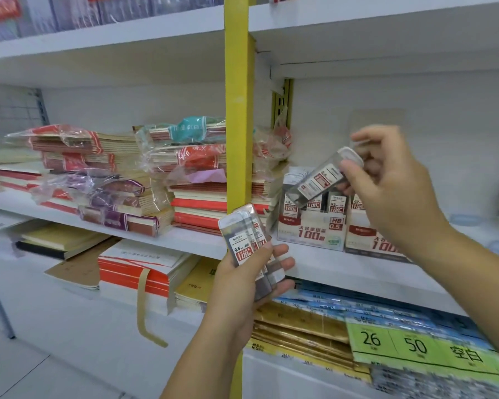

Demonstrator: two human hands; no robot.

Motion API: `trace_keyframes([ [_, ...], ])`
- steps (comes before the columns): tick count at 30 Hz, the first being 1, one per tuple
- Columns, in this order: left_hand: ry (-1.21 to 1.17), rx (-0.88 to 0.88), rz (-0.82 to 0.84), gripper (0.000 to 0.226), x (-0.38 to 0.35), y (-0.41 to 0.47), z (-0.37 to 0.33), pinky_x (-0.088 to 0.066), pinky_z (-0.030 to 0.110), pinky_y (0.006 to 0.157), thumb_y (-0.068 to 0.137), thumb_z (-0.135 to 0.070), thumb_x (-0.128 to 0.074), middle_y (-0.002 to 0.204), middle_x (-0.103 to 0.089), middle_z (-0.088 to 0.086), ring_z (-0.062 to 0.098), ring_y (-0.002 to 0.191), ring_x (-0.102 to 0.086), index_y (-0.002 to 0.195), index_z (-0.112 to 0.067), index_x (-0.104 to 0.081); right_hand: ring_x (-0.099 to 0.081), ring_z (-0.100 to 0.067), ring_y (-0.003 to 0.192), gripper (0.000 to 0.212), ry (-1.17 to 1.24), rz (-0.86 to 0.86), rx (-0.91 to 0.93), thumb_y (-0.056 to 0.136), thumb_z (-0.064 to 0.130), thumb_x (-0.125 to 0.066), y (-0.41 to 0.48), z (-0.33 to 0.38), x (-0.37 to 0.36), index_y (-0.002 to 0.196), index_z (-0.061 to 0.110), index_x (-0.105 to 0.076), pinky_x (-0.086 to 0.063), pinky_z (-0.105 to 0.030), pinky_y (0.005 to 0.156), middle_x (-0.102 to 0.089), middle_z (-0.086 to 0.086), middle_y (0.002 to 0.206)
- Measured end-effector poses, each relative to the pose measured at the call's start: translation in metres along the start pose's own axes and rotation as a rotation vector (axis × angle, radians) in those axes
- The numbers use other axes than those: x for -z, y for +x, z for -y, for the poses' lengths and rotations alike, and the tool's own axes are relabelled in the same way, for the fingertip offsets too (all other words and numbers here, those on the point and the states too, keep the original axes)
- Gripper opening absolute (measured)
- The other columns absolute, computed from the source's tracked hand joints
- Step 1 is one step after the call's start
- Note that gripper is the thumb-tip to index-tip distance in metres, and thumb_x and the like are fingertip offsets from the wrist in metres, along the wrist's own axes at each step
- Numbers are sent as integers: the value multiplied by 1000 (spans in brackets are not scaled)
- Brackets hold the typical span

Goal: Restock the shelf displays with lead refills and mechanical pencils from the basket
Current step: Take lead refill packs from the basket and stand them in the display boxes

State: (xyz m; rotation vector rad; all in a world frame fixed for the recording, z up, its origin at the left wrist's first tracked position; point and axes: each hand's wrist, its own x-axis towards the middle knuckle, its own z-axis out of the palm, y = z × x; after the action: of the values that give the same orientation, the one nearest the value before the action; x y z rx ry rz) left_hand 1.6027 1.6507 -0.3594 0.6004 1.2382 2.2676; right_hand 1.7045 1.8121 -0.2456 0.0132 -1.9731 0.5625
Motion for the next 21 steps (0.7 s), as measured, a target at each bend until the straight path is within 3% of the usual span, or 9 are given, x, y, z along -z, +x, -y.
trace_keyframes([
  [2,3,6,5,23,2,0,0,-62,33,65,95,-24,-65,104,-79,5,23,94,-76,117,-27,-62,-66,-11,84,19,-152,43,80,96,25,-59,19,1,-4,110,27,-47,-56,-28,72,-63,7,96],
  [6,26,10,7,21,5,0,0,-62,32,65,96,-24,-65,101,-79,4,21,92,-77,116,-27,-61,-57,0,73,9,-334,202,141,93,30,-60,45,-3,-16,100,28,-54,-45,-15,67,-58,19,81],
  [9,32,14,8,22,7,1,-1,-62,31,65,96,-24,-65,99,-79,4,20,90,-77,117,-26,-61,-57,2,79,9,-279,316,53,91,29,-64,53,-11,-30,99,28,-61,-50,-26,70,-60,17,85],
  [11,33,20,15,22,7,2,-2,-62,31,64,95,-24,-66,99,-79,4,20,90,-77,117,-25,-61,-55,0,80,11,-317,347,16,90,30,-65,54,-18,-41,100,28,-64,-50,-26,72,-59,12,92],
  [14,56,38,40,26,8,2,-2,-62,30,65,94,-25,-67,100,-79,4,20,92,-77,119,-25,-61,-50,-12,87,25,-442,433,-21,92,28,-63,46,-27,-51,117,29,-65,-49,-33,80,-48,3,101],
  [16,81,51,78,30,8,1,-2,-62,30,67,94,-26,-67,104,-79,4,21,95,-76,123,-24,-61,-44,-13,95,36,-510,415,-8,94,24,-60,37,-29,-52,130,27,-59,-45,-34,83,-44,2,103],
  [18,102,64,117,32,8,0,-1,-62,30,68,93,-26,-68,106,-78,4,22,98,-75,125,-24,-61,-40,-9,96,39,-485,316,38,96,20,-56,24,-24,-47,135,24,-55,-39,-25,80,-44,2,103],
  [21,130,97,184,37,4,-5,0,-62,31,70,89,-28,-70,110,-77,5,23,101,-75,125,-24,-61,-48,3,89,28,-215,209,-55,97,27,-51,-12,-13,-33,123,30,-62,-34,-11,72,-55,14,100],
])
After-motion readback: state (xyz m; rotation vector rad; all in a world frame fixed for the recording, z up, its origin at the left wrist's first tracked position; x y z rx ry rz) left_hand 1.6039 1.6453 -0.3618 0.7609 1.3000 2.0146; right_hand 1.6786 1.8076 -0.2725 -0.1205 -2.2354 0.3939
